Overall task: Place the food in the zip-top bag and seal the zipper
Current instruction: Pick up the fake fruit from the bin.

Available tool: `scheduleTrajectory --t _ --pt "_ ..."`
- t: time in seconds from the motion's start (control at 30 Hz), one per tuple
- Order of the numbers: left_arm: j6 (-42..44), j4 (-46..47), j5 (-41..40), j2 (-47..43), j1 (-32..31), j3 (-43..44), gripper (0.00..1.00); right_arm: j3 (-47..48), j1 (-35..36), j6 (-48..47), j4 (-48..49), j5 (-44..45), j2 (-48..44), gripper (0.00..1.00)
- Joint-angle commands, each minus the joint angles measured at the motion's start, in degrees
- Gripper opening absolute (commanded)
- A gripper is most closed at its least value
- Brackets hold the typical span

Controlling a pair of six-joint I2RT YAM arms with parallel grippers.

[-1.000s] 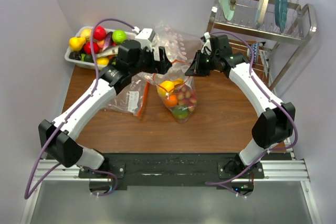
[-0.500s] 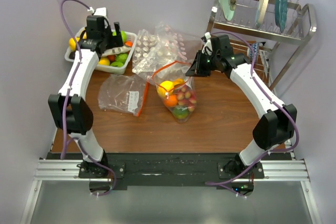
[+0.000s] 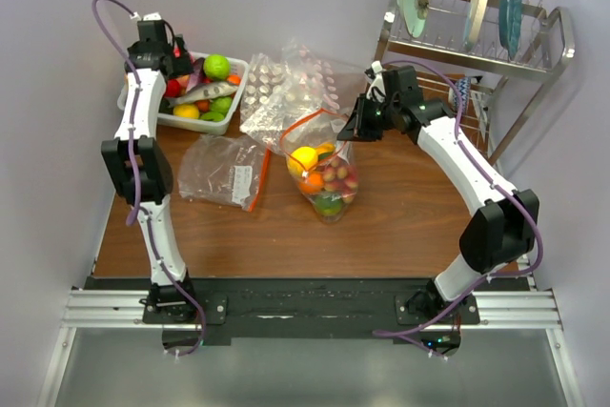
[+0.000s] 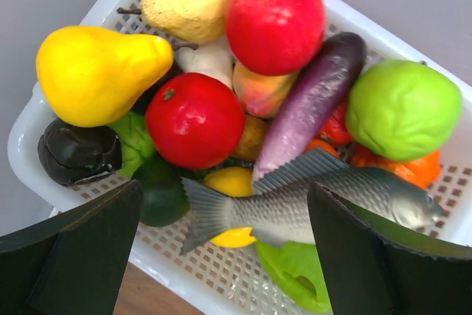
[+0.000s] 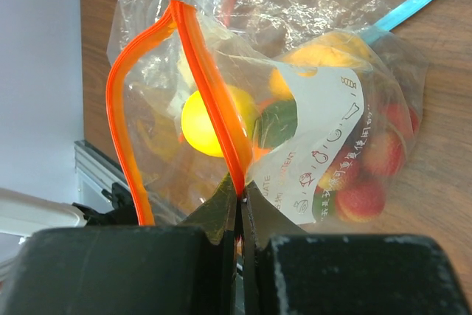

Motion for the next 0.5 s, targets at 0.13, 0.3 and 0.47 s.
scheduleTrajectory --t 0.13,0.3,0.47 --pt "-6.7 3.0 2.7 4.6 2.9 1.5 0.96 -0.5 -0.1 -0.9 2.4 -2.3 -2.0 0.00" --pt "-11.0 6.8 4.0 6.1 4.3 -0.4 0.95 -0.4 -0.1 -1.0 2.5 -2.5 -1.8 0.00" --pt "-13.1 9.0 4.0 8.7 4.7 -0.3 0.92 0.1 -0.1 -1.3 2.1 -2.2 -1.8 0.00"
